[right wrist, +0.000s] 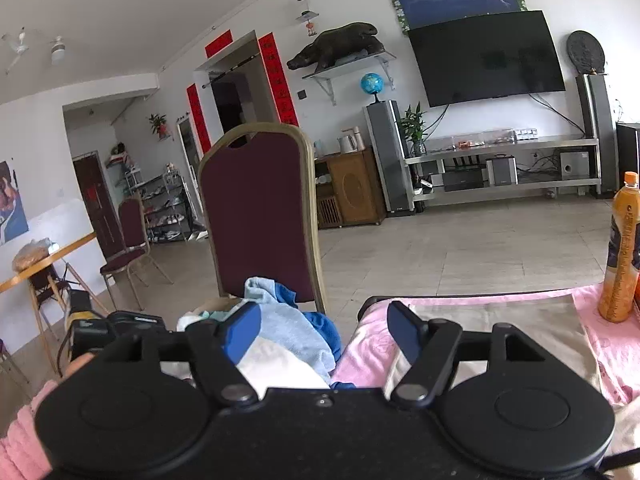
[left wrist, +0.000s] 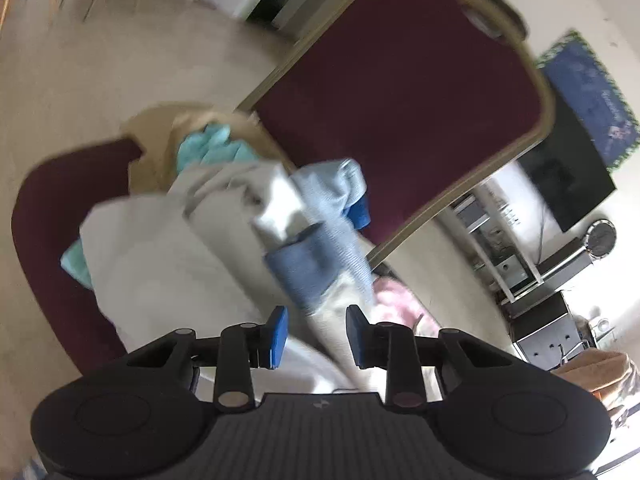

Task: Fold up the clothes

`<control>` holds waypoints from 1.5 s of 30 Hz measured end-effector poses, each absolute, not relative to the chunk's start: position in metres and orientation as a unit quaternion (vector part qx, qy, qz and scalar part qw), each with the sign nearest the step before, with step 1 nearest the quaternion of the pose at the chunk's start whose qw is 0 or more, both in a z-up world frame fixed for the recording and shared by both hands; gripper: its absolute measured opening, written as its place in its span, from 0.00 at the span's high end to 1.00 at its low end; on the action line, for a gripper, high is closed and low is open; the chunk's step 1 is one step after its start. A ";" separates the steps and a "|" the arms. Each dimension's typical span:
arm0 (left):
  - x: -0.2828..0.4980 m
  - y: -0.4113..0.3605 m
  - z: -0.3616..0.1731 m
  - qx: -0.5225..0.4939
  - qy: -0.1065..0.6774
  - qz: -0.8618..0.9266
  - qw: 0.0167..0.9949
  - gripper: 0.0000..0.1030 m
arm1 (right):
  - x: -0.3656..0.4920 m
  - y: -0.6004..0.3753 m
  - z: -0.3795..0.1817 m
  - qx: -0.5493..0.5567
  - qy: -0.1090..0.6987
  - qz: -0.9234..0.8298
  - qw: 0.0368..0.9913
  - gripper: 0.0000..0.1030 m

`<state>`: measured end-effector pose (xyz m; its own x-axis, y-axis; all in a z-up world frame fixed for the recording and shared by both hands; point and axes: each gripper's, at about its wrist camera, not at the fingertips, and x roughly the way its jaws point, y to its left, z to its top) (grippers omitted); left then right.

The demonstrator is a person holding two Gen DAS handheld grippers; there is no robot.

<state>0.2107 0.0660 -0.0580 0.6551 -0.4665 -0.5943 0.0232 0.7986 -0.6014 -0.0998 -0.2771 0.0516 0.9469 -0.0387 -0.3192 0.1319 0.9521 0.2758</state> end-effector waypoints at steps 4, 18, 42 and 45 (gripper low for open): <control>0.223 0.067 -0.067 -0.300 0.393 -0.141 0.858 0.72 | -0.097 -0.274 0.047 0.150 0.164 -0.044 0.974 0.33; 0.206 0.042 -0.033 -0.228 0.343 -0.150 0.899 0.97 | -0.113 -0.289 0.032 0.169 0.168 -0.048 0.970 0.28; -0.029 -0.265 -0.013 0.106 0.132 -0.430 0.887 0.98 | -0.236 -0.450 -0.024 0.296 0.091 -0.181 0.934 0.28; -0.050 -0.301 -0.044 0.103 0.197 -0.474 0.852 0.95 | -0.249 -0.465 -0.032 0.308 0.090 -0.197 0.926 0.28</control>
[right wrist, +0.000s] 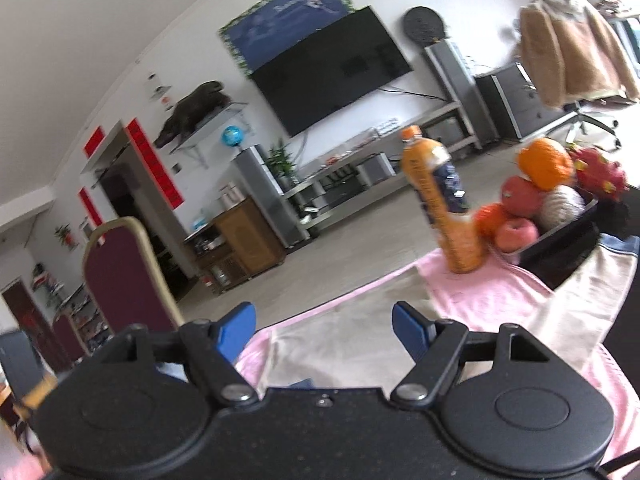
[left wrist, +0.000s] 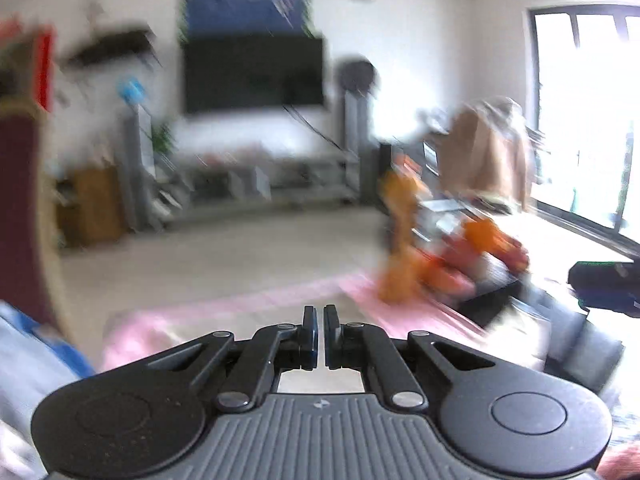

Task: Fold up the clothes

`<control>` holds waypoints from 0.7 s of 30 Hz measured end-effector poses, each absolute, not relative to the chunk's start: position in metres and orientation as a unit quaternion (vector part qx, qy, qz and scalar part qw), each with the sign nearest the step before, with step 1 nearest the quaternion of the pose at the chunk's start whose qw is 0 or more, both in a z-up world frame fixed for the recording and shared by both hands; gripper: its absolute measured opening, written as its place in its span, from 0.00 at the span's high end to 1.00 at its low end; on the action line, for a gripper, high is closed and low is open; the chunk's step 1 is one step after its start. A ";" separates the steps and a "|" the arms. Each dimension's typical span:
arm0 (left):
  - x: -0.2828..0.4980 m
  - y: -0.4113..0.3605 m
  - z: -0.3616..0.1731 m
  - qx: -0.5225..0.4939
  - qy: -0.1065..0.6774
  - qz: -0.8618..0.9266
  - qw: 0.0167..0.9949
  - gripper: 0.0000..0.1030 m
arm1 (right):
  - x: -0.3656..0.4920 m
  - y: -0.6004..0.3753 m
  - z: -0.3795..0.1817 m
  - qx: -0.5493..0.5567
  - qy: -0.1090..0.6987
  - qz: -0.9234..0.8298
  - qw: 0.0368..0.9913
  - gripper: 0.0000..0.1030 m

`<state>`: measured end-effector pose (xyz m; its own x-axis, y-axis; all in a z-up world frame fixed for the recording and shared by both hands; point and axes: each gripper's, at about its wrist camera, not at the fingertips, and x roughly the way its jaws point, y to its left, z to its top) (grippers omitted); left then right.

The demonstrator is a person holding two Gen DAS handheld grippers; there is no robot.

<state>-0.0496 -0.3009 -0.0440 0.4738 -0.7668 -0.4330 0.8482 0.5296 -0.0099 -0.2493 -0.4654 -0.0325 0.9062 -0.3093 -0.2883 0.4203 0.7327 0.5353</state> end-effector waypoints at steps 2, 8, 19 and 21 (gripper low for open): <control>-0.053 -0.308 -0.061 0.112 0.233 -0.479 0.839 0.80 | -0.256 -0.474 -0.035 0.315 0.093 -0.205 0.922 0.28; -0.025 -0.262 -0.079 0.136 0.285 -0.407 0.857 0.65 | -0.253 -0.472 -0.038 0.314 0.125 -0.186 0.923 0.27; 0.022 -0.127 -0.068 0.098 0.299 -0.277 0.908 0.55 | -0.185 -0.408 -0.028 0.287 0.161 -0.125 0.936 0.25; 0.028 -0.118 -0.078 0.095 0.304 -0.264 0.910 0.55 | -0.169 -0.397 -0.040 0.270 0.186 -0.114 0.938 0.25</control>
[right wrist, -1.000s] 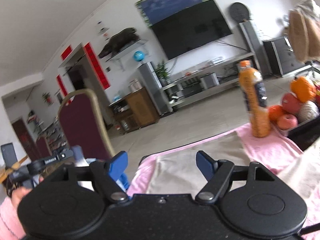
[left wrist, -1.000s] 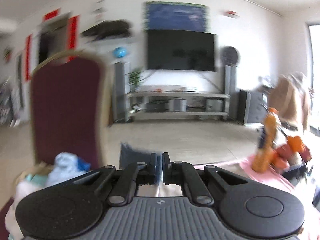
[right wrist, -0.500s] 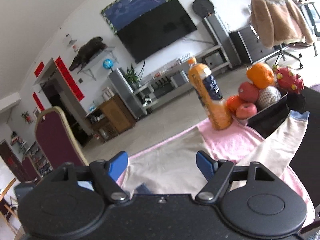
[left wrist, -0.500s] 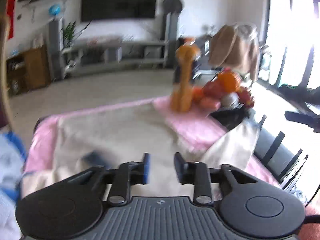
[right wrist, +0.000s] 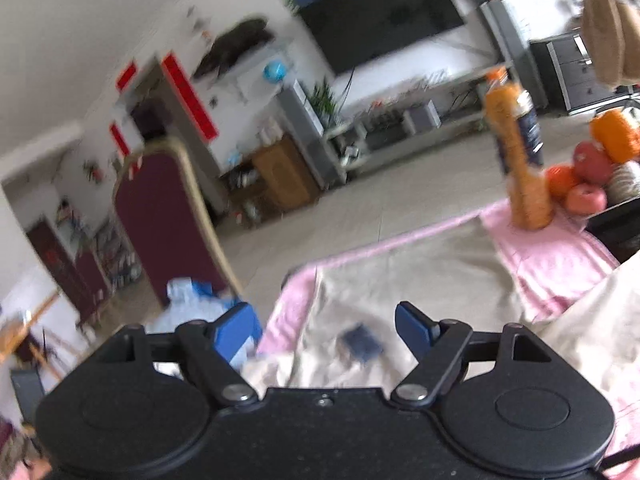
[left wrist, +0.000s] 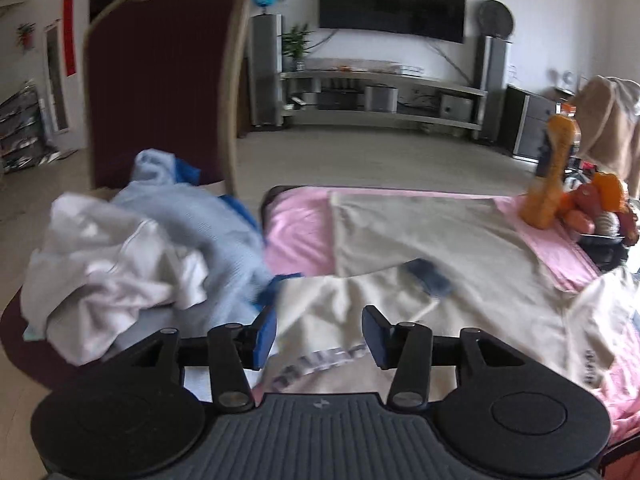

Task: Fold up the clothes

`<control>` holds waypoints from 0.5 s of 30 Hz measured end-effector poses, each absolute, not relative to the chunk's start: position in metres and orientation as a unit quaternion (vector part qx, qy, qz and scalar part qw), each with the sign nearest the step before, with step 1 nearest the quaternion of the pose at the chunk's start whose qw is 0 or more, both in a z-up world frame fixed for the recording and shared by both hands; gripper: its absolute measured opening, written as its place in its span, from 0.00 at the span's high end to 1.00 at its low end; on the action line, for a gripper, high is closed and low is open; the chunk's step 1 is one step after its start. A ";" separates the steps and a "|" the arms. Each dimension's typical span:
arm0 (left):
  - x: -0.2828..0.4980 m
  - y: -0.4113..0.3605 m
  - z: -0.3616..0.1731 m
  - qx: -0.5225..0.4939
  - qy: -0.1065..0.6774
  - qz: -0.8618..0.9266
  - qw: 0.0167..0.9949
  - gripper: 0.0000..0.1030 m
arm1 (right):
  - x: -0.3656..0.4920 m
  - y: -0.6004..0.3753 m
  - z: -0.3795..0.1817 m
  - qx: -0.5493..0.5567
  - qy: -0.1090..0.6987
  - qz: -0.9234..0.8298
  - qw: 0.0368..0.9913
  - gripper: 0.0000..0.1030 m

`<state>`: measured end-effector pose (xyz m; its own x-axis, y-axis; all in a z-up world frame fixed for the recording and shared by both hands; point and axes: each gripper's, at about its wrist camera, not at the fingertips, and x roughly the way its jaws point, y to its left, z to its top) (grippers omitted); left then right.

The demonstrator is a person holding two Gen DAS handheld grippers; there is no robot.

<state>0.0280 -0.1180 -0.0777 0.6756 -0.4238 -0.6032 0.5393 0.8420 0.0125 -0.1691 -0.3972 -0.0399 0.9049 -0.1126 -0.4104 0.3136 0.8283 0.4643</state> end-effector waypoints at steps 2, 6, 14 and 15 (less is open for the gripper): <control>0.037 -0.117 -0.093 0.085 0.317 -0.255 0.910 0.55 | -0.151 -0.388 -0.057 0.246 0.215 -0.102 0.939 0.23; 0.053 -0.118 -0.119 0.061 0.341 -0.253 0.903 0.55 | -0.119 -0.377 -0.093 0.197 0.261 -0.142 0.934 0.19; 0.066 -0.126 -0.157 0.042 0.383 -0.264 0.884 0.55 | -0.071 -0.370 -0.153 0.120 0.316 -0.204 0.919 0.00; 0.067 -0.128 -0.160 0.044 0.386 -0.263 0.883 0.55 | -0.064 -0.371 -0.161 0.122 0.327 -0.216 0.912 0.00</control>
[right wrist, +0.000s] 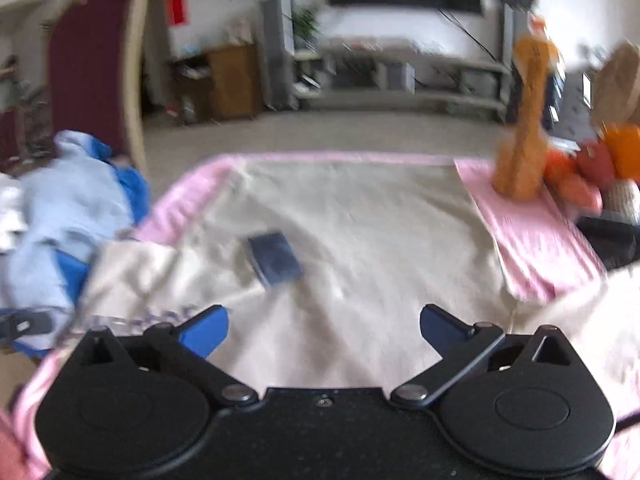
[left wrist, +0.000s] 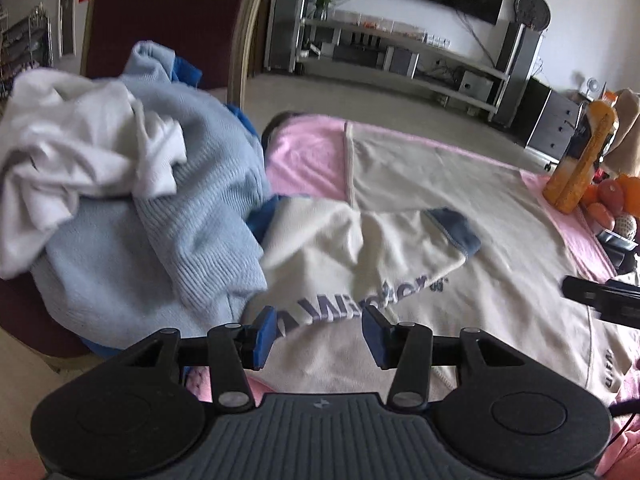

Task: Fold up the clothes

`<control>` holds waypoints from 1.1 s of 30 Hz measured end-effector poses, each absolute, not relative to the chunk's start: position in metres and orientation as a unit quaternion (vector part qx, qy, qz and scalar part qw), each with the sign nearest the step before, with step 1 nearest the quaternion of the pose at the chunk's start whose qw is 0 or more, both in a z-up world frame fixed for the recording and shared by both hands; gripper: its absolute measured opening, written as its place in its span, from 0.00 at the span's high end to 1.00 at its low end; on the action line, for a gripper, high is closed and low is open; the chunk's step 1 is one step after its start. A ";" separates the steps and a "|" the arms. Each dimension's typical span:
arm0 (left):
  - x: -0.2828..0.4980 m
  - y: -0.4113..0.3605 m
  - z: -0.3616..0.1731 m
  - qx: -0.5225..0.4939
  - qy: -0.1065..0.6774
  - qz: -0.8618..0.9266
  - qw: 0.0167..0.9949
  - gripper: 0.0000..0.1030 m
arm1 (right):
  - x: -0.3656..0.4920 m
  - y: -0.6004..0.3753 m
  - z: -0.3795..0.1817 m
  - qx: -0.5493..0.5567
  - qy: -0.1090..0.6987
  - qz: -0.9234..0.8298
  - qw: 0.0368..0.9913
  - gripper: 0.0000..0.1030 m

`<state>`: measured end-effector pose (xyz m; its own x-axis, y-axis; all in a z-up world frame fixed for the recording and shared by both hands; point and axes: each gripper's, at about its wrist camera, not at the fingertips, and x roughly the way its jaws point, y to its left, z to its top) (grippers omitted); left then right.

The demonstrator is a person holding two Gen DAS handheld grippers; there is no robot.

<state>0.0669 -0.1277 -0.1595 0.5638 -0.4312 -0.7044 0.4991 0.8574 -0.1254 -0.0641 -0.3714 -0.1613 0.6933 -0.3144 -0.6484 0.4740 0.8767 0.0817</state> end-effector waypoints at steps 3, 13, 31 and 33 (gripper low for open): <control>0.069 -0.130 -0.165 0.048 0.391 -0.260 0.882 0.54 | -0.040 -0.378 -0.189 0.124 0.349 -0.263 0.891 0.00; 0.074 -0.132 -0.173 0.057 0.401 -0.244 0.881 0.52 | 0.000 -0.394 -0.242 0.111 0.368 -0.320 0.866 0.00; 0.073 -0.131 -0.171 0.059 0.395 -0.230 0.887 0.51 | -0.012 -0.397 -0.249 0.119 0.319 -0.300 0.891 0.00; 0.073 -0.130 -0.171 0.059 0.393 -0.227 0.889 0.51 | -0.012 -0.397 -0.249 0.119 0.319 -0.300 0.891 0.00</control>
